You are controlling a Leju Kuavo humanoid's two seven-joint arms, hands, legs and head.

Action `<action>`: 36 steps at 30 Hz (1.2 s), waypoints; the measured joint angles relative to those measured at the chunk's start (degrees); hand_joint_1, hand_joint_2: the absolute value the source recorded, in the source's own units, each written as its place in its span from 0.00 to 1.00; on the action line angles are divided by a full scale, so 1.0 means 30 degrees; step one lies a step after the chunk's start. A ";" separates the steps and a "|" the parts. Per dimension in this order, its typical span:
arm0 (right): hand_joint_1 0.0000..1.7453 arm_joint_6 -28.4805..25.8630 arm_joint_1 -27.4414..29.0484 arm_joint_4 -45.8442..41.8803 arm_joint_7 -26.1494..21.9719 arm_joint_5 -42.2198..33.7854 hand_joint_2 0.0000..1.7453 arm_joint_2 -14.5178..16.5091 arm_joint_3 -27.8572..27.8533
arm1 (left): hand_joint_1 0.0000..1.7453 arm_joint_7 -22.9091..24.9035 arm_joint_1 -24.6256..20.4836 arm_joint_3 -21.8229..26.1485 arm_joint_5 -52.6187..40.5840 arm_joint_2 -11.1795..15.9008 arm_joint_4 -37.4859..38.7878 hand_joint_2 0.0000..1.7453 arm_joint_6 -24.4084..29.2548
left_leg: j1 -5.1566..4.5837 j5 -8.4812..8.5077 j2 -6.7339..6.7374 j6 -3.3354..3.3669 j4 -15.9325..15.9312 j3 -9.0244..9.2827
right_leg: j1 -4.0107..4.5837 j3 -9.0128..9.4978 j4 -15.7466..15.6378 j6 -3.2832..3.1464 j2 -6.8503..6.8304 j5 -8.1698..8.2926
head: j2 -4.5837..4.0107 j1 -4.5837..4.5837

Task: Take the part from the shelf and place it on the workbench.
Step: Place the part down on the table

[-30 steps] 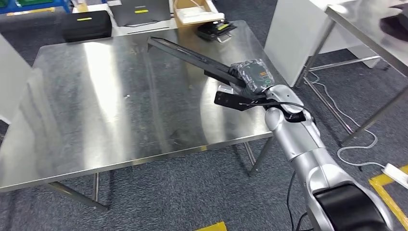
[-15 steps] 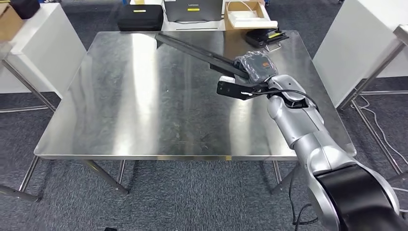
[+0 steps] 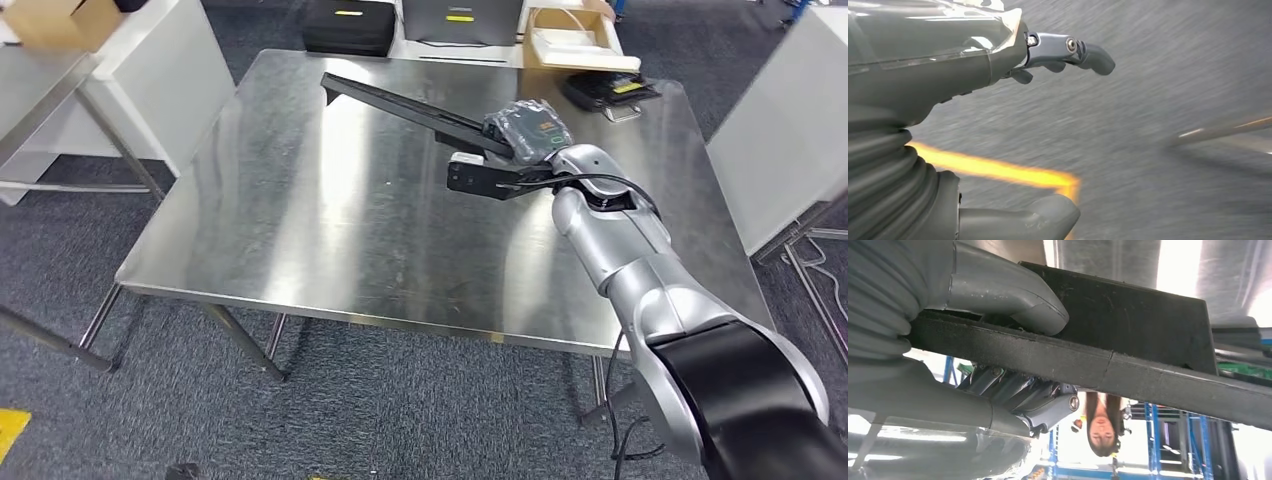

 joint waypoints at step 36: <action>0.00 -0.0395 -0.0513 0.1364 0.0565 0.0669 0.00 -0.0505 0.0261 | 0.00 0.0978 0.0388 0.0884 -0.0124 0.0135 -0.0024 0.00 -0.2197 | 0.0127 0.0154 -0.1680 -0.0001 -0.1142 0.1016 | -0.0196 -0.0267 -0.0739 0.0159 0.2036 0.0977 | 0.0000 0.0231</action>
